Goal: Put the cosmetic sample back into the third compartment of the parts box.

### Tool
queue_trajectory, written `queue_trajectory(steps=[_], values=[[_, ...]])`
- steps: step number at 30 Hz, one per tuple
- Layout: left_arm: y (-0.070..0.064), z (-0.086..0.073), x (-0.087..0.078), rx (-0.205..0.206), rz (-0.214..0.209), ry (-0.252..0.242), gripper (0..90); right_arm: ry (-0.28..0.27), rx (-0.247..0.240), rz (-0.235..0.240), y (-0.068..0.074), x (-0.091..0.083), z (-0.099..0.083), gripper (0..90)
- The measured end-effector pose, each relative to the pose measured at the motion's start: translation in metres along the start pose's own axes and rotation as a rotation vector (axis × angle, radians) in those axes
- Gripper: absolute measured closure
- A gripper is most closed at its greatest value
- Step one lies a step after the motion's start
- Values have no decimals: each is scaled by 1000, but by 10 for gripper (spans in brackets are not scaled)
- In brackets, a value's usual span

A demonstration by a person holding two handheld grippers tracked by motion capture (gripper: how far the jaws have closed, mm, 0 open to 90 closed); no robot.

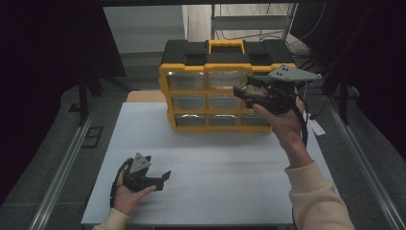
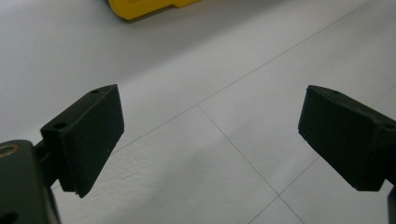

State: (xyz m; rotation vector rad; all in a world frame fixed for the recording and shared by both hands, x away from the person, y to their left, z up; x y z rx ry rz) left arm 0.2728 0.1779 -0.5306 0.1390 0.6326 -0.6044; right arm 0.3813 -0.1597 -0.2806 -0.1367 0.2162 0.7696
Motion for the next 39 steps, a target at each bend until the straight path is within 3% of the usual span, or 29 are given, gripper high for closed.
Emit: queue_trajectory(steps=[5,9,29,37,39], values=[[0,0,0,-1,0,1,76,-3,5,-15,-7,-2,5,403],[1,0,0,-1,1,0,75,8,0,-64,-14,-1,7,403],[1,0,0,-1,3,-1,76,58,13,-210,-60,-3,5,403],[1,0,0,1,3,2,76,76,21,-236,-66,0,1,401],[1,0,0,2,3,2,76,81,18,-236,-66,2,0,311]])
Point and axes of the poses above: each handheld gripper's, and its own axes: x roughly forward along the jaws, z roughly out of its top, y roughly to its left, the point moved 3 cm from there along x, roughly forward along the jaws, and after that the axes turned 2 degrees about -z, right-handed, at the moved point
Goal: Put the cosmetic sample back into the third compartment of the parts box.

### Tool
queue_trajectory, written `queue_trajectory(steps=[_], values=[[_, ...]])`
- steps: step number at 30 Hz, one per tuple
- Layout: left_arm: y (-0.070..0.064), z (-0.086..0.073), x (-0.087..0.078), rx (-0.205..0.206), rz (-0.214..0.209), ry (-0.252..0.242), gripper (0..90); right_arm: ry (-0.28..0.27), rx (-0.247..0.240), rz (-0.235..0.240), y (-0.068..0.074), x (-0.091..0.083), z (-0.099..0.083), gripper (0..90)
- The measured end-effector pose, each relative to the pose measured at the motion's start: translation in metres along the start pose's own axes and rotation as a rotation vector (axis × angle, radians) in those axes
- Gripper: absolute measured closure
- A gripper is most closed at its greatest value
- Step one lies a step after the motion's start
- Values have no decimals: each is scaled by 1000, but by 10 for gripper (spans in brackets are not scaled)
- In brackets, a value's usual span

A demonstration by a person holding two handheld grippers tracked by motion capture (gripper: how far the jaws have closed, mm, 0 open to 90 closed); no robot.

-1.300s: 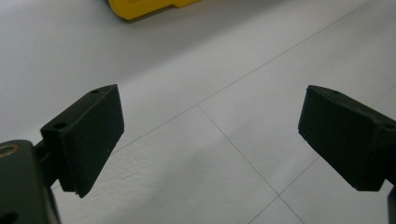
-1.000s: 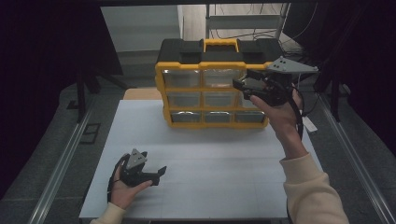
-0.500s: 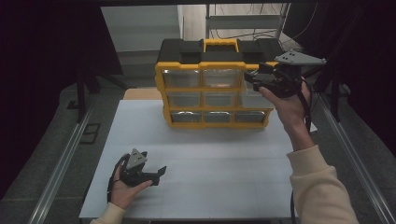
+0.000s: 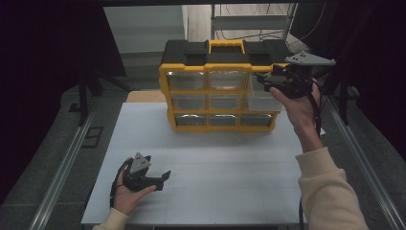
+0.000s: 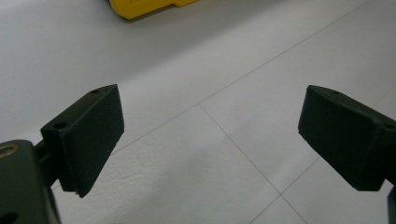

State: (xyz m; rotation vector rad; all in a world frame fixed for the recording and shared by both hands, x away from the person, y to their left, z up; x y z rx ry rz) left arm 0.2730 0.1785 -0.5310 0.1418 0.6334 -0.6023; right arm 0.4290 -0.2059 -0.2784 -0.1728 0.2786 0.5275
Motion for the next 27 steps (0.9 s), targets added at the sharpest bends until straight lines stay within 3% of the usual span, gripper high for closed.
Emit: queue_trajectory(steps=[2,10,19,27], values=[[0,0,0,-1,0,1,76,8,10,22,1,1,-1,244],[0,0,0,-4,-1,-1,76,-16,9,81,10,-7,-5,237],[-1,0,-3,-10,2,-5,75,-62,0,174,23,-32,-10,249],[1,1,-3,-13,-1,-13,75,-88,-1,216,32,-57,-23,256]])
Point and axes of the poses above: each handheld gripper's, and its own axes: x roughly forward along the jaws, z roughly out of its top, y roughly to its left, the point moved 3 cm from there along x, roughly forward along the jaws, and after that the axes turned 2 degrees about -z, right-handed, at the moved point
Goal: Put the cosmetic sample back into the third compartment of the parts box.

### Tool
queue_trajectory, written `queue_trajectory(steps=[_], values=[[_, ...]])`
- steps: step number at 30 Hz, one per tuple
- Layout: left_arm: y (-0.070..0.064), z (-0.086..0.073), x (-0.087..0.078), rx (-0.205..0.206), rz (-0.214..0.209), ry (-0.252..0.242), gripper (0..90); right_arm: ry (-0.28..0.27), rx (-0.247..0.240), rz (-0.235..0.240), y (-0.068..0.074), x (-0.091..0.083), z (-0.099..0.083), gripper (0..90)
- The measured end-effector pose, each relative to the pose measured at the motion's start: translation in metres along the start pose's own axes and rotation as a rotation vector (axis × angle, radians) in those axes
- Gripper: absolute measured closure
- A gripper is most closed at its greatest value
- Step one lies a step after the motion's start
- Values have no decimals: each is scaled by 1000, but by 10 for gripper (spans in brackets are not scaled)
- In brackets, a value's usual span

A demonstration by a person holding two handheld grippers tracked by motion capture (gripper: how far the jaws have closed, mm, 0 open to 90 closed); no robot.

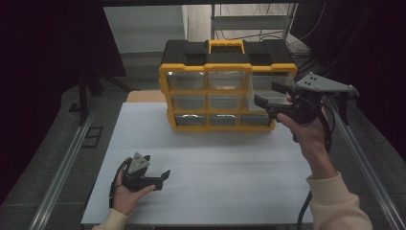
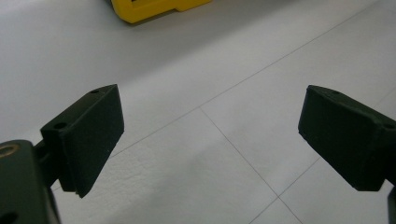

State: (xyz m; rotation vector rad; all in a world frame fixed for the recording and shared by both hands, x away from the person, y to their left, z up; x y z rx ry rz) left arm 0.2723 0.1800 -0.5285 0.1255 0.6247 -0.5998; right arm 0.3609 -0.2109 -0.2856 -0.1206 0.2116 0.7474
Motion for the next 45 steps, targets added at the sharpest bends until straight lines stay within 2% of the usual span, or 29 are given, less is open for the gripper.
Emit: queue_trajectory(steps=[5,11,14,17,22,25,26,31,34,37,39,41,42,44,45], values=[[0,0,-1,3,-1,0,75,7,-29,22,12,-10,-9,257],[-2,0,-1,5,-3,-3,75,23,-39,37,23,-15,-20,258],[-2,0,-1,6,-4,-4,76,32,-41,49,29,-19,-30,259],[-2,0,-1,8,-4,-1,76,46,-31,88,36,-22,-41,259],[-2,0,-1,6,-5,-6,77,87,-29,105,42,-24,-67,259],[-1,0,-1,7,-3,-4,77,109,-6,103,41,-25,-90,264],[-1,0,-1,7,-3,-4,77,109,-6,103,41,-25,-90,264],[0,1,0,6,2,-2,78,129,27,95,34,-28,-124,267],[0,1,0,8,1,-5,78,164,9,92,31,-30,-144,266],[-1,2,1,11,-1,-6,78,182,22,100,29,-32,-160,265],[-1,2,1,10,-1,-6,78,209,39,88,25,-33,-176,265],[-1,2,2,10,-2,-5,78,221,45,80,23,-34,-183,266],[-1,2,2,10,-3,-4,78,239,66,70,18,-35,-194,266],[-1,2,2,9,-5,-4,78,246,73,65,17,-36,-198,266],[-1,2,2,9,-6,-4,77,261,85,47,11,-37,-209,265]])
Point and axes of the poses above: each handheld gripper's, and its own axes: x roughly forward along the jaws, z roughly out of its top, y roughly to its left, the point moved 3 cm from there along x, roughly forward along the jaws, and after that the axes turned 2 degrees about -z, right-handed, at the moved point
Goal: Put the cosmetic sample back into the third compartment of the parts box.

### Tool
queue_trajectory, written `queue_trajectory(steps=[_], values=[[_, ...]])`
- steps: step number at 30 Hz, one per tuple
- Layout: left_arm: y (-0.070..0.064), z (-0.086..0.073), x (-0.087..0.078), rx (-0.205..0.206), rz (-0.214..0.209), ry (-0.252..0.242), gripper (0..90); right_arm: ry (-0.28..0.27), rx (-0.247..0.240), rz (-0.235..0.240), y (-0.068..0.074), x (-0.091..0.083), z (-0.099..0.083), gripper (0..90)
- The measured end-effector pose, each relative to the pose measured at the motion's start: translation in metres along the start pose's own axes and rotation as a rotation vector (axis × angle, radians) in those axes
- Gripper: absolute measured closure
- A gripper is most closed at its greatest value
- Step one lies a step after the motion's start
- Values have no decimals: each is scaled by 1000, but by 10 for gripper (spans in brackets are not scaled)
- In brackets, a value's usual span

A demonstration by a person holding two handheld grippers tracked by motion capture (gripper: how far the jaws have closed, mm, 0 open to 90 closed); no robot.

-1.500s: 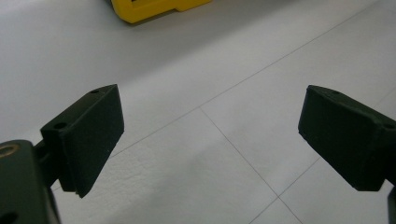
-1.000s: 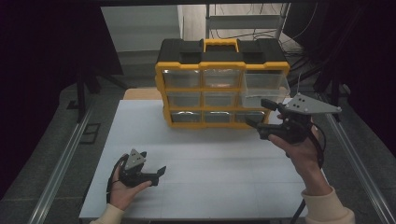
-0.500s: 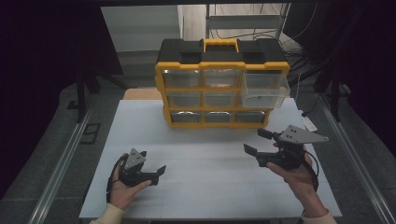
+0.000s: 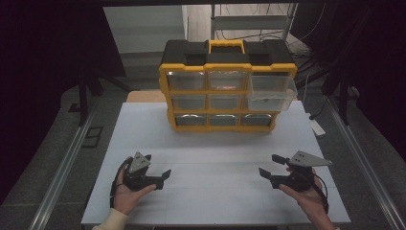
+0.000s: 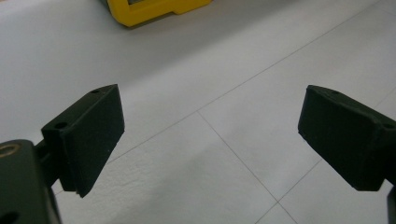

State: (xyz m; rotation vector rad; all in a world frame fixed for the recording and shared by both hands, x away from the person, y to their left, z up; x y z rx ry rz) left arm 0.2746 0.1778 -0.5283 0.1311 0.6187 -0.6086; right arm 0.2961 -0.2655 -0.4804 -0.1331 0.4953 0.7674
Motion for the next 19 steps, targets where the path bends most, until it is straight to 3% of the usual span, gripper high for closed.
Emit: queue_trajectory(steps=[9,19], values=[[1,-1,1,3,-2,7,77,30,35,-40,-18,4,-22,260],[1,-1,2,7,-1,11,77,26,34,-42,-20,4,-24,257]])
Point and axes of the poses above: each handheld gripper's, and its own axes: x roughly forward along the jaws, z roughly out of its top, y roughly to its left, the point moved 3 cm from there along x, roughly forward along the jaws, and after that the axes turned 2 degrees about -z, right-handed, at the moved point
